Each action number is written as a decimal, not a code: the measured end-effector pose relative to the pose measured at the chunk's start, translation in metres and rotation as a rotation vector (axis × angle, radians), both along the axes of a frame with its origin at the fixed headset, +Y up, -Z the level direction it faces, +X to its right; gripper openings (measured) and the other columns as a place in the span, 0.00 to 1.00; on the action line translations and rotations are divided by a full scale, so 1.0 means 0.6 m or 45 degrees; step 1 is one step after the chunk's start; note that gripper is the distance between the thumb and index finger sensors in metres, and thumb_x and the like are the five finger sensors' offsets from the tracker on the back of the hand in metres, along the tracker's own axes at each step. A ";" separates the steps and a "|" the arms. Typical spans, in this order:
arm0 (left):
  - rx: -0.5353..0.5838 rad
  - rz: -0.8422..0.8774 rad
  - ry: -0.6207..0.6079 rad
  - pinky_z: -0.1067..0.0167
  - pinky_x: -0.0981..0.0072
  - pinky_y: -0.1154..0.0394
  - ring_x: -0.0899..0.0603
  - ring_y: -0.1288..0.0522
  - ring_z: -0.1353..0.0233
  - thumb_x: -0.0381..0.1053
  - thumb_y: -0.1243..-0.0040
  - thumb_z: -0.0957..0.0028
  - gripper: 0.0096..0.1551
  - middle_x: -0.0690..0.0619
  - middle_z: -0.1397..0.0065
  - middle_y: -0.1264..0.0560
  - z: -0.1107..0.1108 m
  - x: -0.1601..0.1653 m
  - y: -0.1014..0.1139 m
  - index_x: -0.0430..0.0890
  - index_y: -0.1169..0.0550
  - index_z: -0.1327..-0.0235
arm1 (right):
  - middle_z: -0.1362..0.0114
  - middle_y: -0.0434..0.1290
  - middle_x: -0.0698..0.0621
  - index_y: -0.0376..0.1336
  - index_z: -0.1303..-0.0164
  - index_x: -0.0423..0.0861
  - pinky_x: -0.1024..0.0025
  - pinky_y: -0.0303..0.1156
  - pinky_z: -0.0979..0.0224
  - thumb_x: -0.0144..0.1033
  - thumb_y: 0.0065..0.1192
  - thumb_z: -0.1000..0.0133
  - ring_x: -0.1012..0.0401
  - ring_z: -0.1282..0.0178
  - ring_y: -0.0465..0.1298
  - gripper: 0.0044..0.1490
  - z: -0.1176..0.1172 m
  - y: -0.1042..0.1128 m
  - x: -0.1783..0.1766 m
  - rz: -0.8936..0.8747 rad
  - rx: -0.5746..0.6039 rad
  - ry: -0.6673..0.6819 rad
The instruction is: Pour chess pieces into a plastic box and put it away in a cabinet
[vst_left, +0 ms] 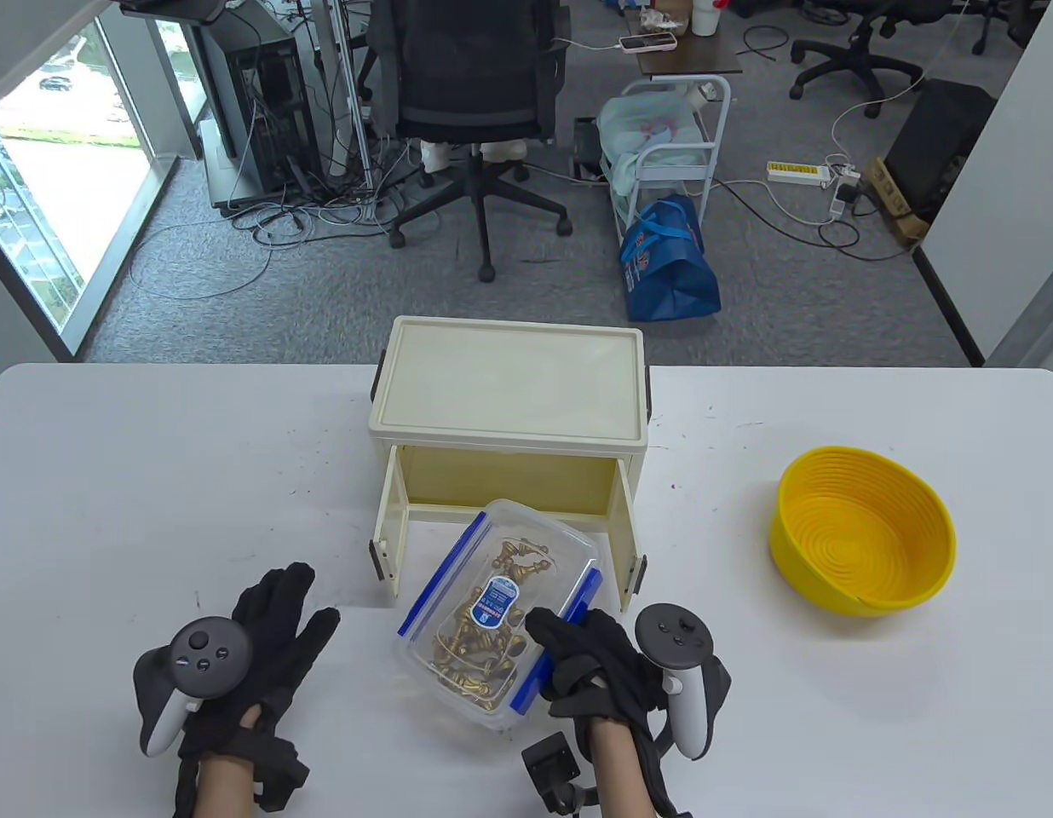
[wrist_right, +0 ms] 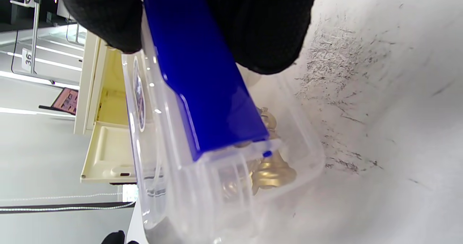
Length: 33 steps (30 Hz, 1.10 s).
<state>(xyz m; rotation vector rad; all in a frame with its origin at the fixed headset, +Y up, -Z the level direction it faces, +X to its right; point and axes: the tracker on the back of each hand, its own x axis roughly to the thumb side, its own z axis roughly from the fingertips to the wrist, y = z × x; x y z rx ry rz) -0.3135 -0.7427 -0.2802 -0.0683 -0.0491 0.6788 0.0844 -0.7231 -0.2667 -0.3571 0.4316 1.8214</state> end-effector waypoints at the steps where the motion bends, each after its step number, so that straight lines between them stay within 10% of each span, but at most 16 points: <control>1: 0.000 0.008 0.004 0.27 0.19 0.48 0.21 0.54 0.13 0.74 0.61 0.32 0.49 0.34 0.06 0.50 0.000 -0.002 0.000 0.48 0.47 0.04 | 0.40 0.73 0.40 0.61 0.33 0.35 0.67 0.84 0.53 0.57 0.74 0.44 0.50 0.53 0.80 0.46 0.004 -0.001 -0.001 -0.015 0.000 -0.003; 33: 0.003 -0.032 -0.010 0.28 0.18 0.56 0.22 0.64 0.15 0.74 0.63 0.31 0.50 0.33 0.06 0.58 0.001 0.001 0.000 0.49 0.51 0.03 | 0.36 0.68 0.42 0.54 0.32 0.37 0.66 0.83 0.47 0.57 0.72 0.43 0.49 0.47 0.78 0.46 0.041 -0.080 -0.085 -0.568 -0.043 -0.556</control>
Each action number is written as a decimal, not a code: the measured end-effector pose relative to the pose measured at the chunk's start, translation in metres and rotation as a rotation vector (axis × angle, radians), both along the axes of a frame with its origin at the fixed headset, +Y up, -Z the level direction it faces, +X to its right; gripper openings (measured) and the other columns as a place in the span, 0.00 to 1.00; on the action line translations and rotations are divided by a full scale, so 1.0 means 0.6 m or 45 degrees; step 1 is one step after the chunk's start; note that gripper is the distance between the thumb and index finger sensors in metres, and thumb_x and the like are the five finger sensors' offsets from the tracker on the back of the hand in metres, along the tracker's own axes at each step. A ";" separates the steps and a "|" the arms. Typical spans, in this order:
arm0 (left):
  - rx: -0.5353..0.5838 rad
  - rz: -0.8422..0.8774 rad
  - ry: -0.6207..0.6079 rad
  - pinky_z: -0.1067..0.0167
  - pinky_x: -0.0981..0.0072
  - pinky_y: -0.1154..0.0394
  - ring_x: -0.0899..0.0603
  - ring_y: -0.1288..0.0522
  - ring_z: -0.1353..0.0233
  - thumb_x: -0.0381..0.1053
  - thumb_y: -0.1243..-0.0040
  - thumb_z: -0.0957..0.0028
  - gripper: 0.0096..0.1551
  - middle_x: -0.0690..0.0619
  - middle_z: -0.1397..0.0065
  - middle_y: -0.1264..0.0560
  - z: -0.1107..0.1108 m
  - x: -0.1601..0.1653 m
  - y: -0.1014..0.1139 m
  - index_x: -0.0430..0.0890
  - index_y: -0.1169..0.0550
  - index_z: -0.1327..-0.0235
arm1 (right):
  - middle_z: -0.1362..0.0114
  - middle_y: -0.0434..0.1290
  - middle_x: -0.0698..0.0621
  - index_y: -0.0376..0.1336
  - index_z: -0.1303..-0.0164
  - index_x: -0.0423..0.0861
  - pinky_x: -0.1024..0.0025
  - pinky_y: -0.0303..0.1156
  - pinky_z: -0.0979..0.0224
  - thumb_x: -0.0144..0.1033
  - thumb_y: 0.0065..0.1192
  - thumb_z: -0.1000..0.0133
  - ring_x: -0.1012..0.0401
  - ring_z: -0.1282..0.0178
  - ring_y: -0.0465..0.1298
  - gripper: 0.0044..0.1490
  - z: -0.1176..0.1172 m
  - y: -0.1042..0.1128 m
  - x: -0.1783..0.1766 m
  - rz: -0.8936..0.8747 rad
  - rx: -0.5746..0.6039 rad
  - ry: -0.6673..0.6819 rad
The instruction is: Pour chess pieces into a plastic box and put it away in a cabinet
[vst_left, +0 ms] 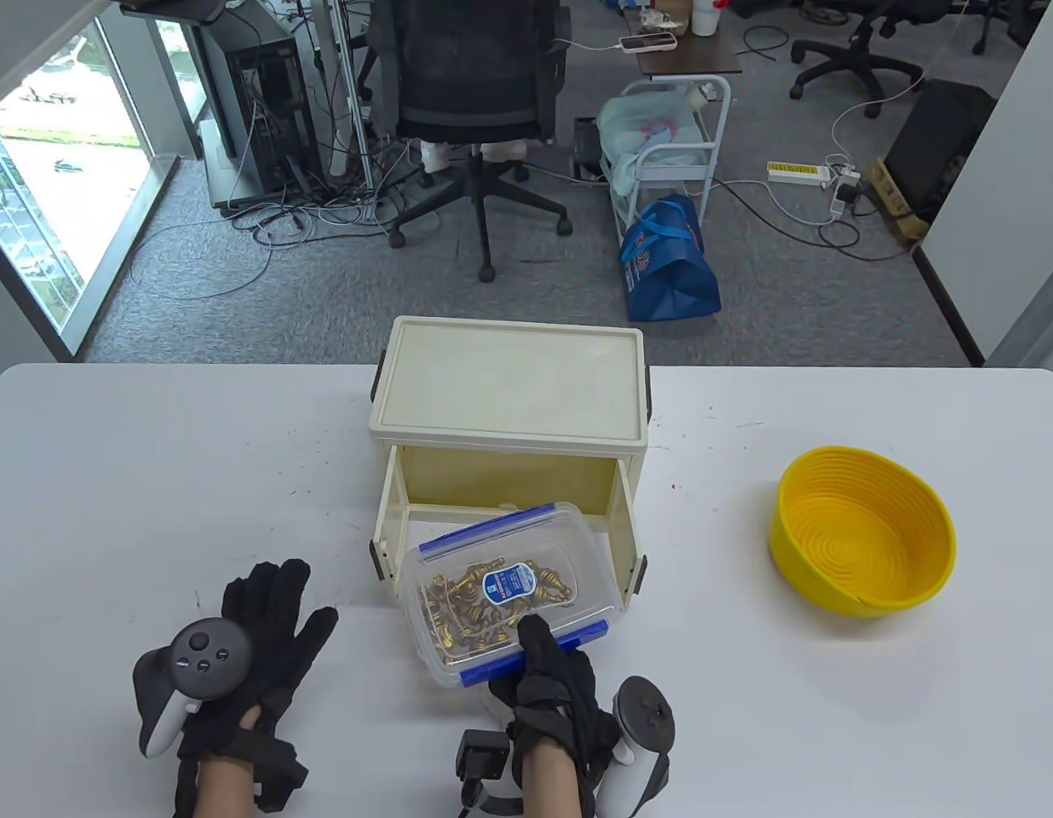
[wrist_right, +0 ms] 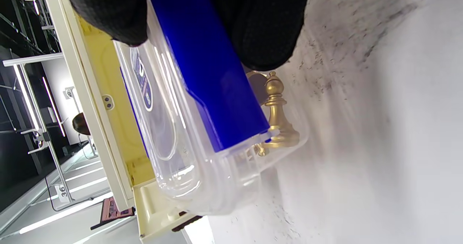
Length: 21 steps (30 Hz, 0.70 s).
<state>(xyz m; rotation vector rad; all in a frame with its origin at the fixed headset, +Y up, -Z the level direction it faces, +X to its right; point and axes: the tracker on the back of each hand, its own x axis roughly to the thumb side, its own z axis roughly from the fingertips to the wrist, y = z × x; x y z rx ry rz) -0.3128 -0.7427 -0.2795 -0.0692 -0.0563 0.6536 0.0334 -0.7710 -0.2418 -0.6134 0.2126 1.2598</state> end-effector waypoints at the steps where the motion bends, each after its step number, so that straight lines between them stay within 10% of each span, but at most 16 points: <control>1: -0.002 0.003 -0.001 0.28 0.18 0.56 0.21 0.64 0.15 0.74 0.63 0.31 0.50 0.33 0.06 0.58 0.000 0.000 0.000 0.49 0.51 0.03 | 0.36 0.68 0.42 0.53 0.32 0.37 0.66 0.83 0.47 0.57 0.72 0.42 0.49 0.47 0.78 0.46 -0.003 0.000 -0.002 -0.006 0.001 -0.004; 21: -0.020 0.062 0.006 0.30 0.18 0.60 0.22 0.68 0.15 0.74 0.63 0.31 0.50 0.33 0.06 0.60 -0.001 -0.002 0.000 0.49 0.52 0.02 | 0.36 0.68 0.41 0.53 0.33 0.37 0.66 0.84 0.46 0.57 0.72 0.43 0.49 0.47 0.78 0.47 -0.084 -0.010 -0.056 -0.051 -0.019 -0.209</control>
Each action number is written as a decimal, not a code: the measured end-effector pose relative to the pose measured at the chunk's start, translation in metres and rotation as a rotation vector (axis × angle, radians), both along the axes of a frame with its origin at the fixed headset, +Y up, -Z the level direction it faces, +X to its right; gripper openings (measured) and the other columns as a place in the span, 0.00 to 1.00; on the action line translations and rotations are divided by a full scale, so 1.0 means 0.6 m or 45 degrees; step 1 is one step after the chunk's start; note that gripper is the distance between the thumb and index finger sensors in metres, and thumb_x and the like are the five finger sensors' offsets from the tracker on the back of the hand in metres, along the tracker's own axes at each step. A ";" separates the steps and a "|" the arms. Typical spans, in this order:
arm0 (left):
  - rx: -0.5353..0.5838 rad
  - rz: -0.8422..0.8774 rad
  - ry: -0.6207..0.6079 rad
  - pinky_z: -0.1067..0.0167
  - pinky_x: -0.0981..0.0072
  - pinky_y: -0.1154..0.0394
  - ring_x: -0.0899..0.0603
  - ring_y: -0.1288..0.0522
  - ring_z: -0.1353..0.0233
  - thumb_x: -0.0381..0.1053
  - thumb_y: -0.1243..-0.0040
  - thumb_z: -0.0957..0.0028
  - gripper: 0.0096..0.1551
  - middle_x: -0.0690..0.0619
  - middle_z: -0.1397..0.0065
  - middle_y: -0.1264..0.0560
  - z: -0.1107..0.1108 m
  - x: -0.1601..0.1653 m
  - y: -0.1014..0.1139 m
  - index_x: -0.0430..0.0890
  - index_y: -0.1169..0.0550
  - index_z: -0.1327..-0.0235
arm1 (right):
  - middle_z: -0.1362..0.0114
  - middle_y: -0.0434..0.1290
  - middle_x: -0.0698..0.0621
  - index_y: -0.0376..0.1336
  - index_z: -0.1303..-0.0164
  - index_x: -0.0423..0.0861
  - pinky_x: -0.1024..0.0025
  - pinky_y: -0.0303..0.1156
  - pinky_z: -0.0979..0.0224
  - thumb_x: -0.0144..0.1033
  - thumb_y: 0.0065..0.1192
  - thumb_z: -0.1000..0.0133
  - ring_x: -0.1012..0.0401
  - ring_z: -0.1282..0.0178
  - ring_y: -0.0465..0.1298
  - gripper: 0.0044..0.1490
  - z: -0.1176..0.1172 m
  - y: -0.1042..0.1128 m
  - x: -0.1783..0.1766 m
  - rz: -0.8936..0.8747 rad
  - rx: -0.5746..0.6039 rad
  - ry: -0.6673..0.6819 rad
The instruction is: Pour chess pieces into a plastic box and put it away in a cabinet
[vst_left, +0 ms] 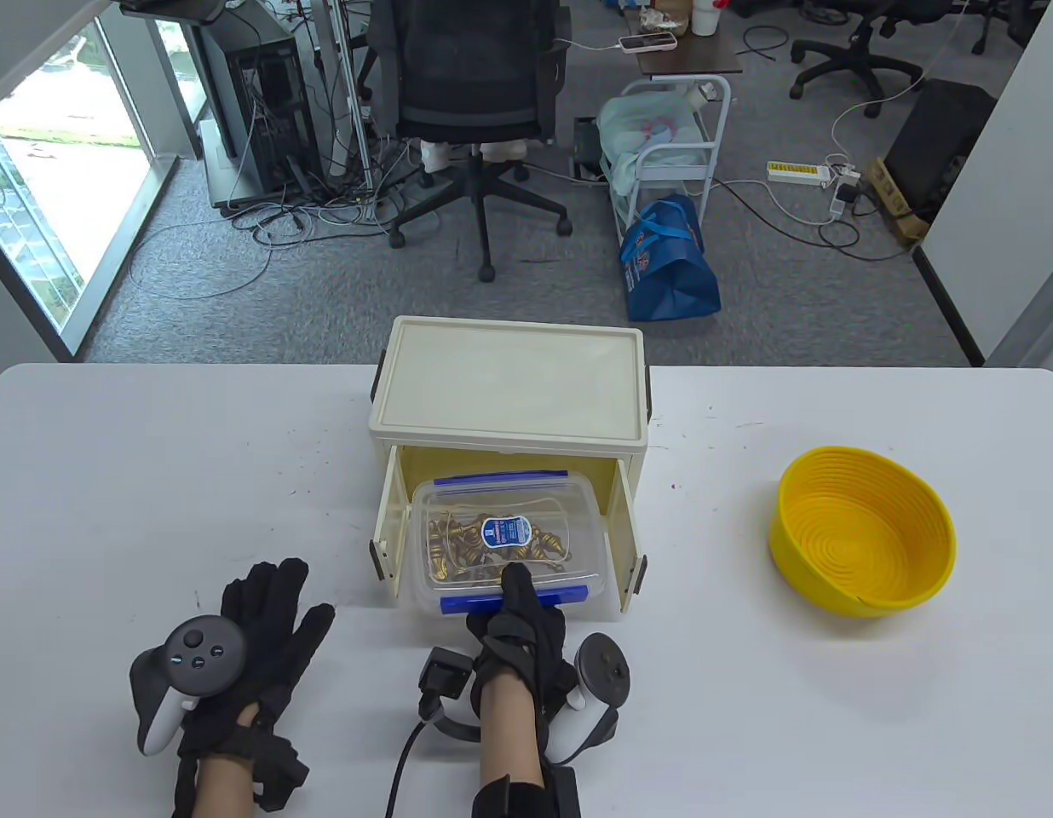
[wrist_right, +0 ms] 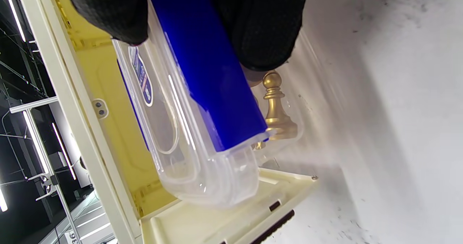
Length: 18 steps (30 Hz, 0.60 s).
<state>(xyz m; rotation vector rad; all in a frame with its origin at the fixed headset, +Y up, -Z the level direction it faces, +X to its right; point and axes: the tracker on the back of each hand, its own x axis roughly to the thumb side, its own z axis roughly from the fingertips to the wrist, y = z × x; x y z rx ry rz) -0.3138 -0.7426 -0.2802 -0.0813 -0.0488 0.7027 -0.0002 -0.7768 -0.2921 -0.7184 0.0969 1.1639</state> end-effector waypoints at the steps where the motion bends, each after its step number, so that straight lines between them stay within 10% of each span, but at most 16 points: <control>1: 0.002 -0.008 0.001 0.30 0.18 0.60 0.22 0.68 0.15 0.74 0.63 0.31 0.50 0.33 0.06 0.60 0.000 0.001 0.001 0.49 0.52 0.03 | 0.36 0.68 0.41 0.53 0.33 0.36 0.66 0.84 0.47 0.57 0.72 0.43 0.49 0.47 0.79 0.47 -0.004 -0.001 0.000 0.009 0.002 -0.005; 18: -0.037 -0.027 -0.016 0.30 0.18 0.59 0.21 0.65 0.16 0.74 0.64 0.31 0.50 0.33 0.06 0.60 -0.002 0.008 -0.005 0.49 0.53 0.03 | 0.36 0.68 0.41 0.54 0.33 0.36 0.66 0.84 0.47 0.57 0.72 0.43 0.49 0.47 0.79 0.47 -0.098 0.011 -0.004 0.035 0.024 -0.027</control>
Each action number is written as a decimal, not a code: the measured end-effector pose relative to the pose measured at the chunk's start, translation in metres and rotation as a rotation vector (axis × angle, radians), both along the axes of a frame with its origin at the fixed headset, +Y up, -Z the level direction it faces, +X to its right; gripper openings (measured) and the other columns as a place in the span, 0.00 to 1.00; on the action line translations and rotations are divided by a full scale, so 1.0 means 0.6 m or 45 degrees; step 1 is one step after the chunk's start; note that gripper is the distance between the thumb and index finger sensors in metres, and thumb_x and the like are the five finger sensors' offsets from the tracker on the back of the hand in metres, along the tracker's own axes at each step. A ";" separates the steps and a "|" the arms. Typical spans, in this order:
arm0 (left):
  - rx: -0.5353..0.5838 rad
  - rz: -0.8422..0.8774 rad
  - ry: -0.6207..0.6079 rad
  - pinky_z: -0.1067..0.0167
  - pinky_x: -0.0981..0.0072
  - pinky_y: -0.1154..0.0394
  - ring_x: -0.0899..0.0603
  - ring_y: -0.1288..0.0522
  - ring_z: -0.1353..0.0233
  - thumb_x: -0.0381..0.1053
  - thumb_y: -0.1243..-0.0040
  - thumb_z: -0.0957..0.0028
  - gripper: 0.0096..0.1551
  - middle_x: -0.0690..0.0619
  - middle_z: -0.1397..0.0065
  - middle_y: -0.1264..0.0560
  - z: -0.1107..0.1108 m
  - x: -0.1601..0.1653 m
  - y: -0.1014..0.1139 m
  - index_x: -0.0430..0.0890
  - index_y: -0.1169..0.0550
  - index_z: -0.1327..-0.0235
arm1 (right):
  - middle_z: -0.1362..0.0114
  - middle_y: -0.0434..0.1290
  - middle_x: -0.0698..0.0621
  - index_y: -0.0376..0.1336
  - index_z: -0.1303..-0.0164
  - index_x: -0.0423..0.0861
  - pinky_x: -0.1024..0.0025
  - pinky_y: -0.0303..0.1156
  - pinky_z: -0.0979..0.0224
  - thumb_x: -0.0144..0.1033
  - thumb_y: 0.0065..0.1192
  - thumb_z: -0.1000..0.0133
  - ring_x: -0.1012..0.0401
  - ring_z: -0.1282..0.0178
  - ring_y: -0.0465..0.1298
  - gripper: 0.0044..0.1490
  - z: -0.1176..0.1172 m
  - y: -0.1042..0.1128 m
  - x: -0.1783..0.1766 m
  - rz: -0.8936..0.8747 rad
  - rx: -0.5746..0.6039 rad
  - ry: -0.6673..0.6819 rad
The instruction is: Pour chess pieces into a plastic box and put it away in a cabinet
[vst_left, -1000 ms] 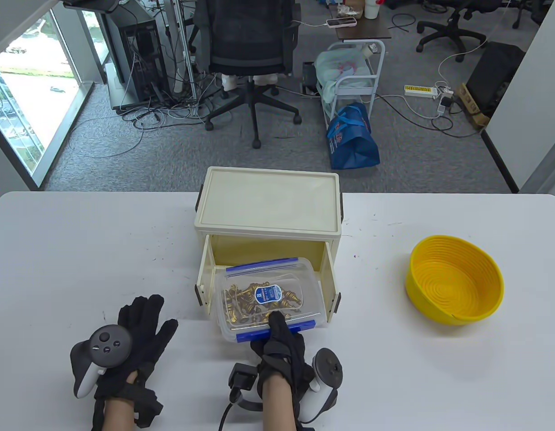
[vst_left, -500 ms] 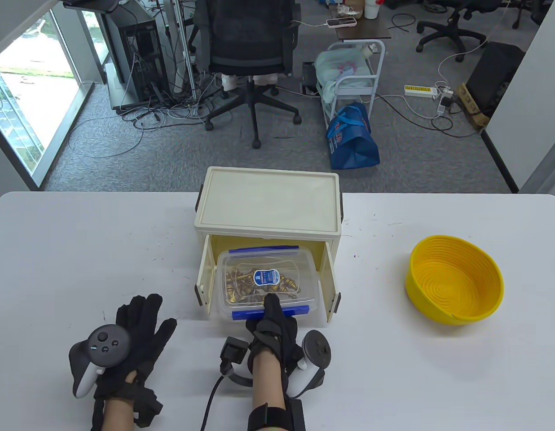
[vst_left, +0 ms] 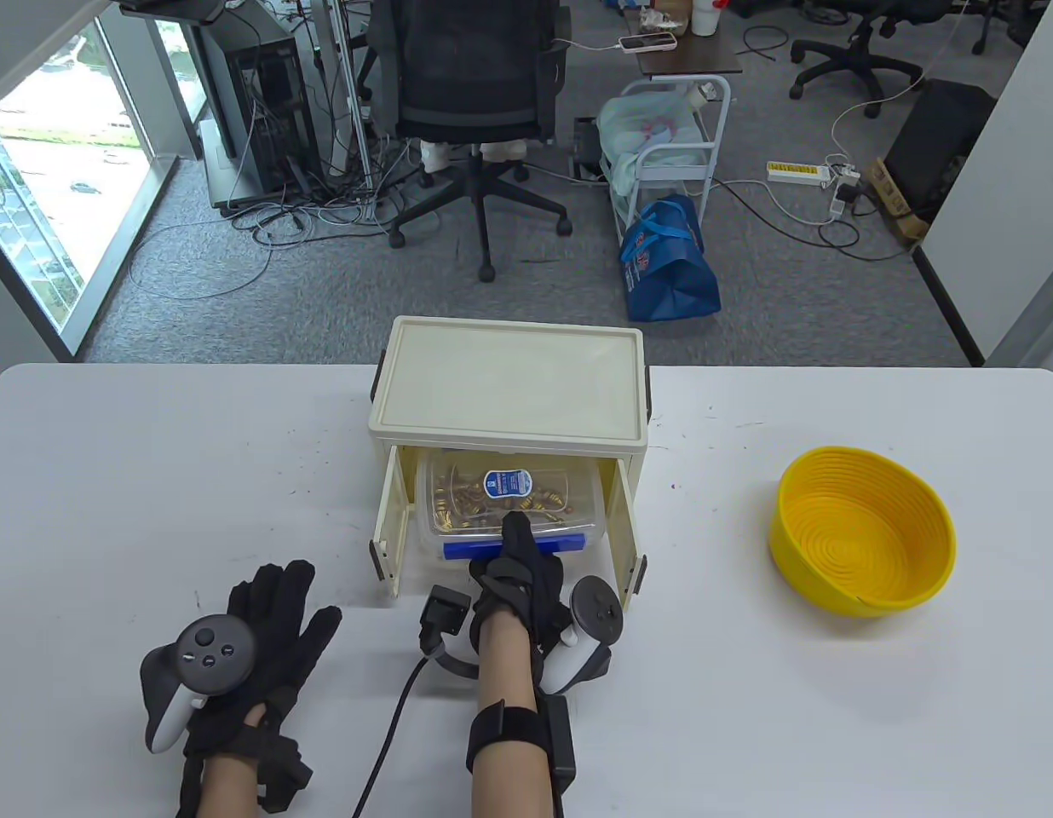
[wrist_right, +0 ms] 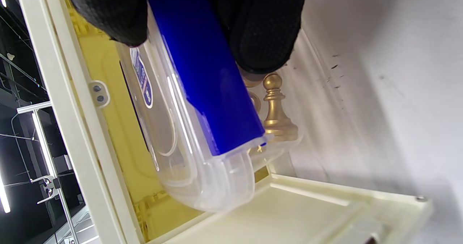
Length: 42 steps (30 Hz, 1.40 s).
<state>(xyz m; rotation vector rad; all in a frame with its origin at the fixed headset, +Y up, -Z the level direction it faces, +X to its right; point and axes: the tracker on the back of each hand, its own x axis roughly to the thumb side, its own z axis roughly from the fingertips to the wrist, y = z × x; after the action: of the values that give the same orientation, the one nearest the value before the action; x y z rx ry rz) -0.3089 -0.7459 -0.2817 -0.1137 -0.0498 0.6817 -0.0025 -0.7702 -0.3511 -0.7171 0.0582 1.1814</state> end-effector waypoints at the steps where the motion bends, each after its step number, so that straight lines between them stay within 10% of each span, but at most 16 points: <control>1: 0.000 0.003 0.001 0.30 0.18 0.59 0.21 0.65 0.16 0.74 0.64 0.31 0.50 0.33 0.06 0.60 0.000 0.001 0.000 0.49 0.53 0.03 | 0.36 0.68 0.41 0.53 0.33 0.36 0.66 0.84 0.47 0.56 0.72 0.43 0.49 0.47 0.79 0.47 -0.004 0.001 -0.001 -0.002 0.001 -0.002; 42: -0.002 -0.055 -0.008 0.30 0.18 0.59 0.21 0.65 0.16 0.73 0.65 0.30 0.49 0.32 0.06 0.60 0.001 0.011 0.001 0.48 0.52 0.03 | 0.32 0.63 0.40 0.48 0.28 0.35 0.68 0.82 0.41 0.55 0.65 0.37 0.49 0.42 0.76 0.47 -0.151 -0.035 -0.021 -0.034 0.023 0.025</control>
<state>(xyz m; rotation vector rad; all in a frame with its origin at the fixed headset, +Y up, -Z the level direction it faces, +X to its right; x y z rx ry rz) -0.3025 -0.7454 -0.2810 -0.1182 -0.0531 0.6384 -0.0149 -0.7913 -0.4414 -0.6868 0.0735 1.1619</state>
